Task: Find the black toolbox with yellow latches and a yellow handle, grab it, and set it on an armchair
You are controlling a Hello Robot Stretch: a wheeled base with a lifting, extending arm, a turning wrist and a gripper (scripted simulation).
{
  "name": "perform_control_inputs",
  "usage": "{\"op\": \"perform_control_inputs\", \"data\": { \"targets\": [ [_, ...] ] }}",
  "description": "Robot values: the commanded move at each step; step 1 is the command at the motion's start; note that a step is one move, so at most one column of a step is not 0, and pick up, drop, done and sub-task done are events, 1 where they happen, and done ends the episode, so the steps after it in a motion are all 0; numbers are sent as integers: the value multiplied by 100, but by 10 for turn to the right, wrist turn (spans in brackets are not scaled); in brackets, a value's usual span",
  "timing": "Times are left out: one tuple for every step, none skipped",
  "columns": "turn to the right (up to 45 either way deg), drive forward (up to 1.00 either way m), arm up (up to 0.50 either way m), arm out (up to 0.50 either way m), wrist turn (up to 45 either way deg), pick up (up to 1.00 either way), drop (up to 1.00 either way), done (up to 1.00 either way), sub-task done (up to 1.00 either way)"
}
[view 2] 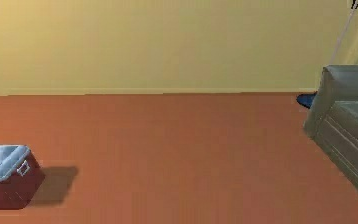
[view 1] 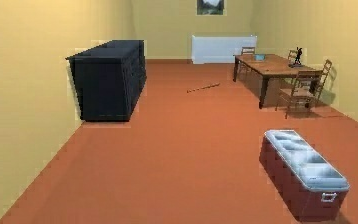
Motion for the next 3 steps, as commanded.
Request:
{"op": "perform_control_inputs", "data": {
  "targets": [
    [0,100,0,0,0,0,0,0,0],
    [0,100,0,0,0,0,0,0,0],
    [-30,0,0,0,0,0,0,0,0]
  ]
}}
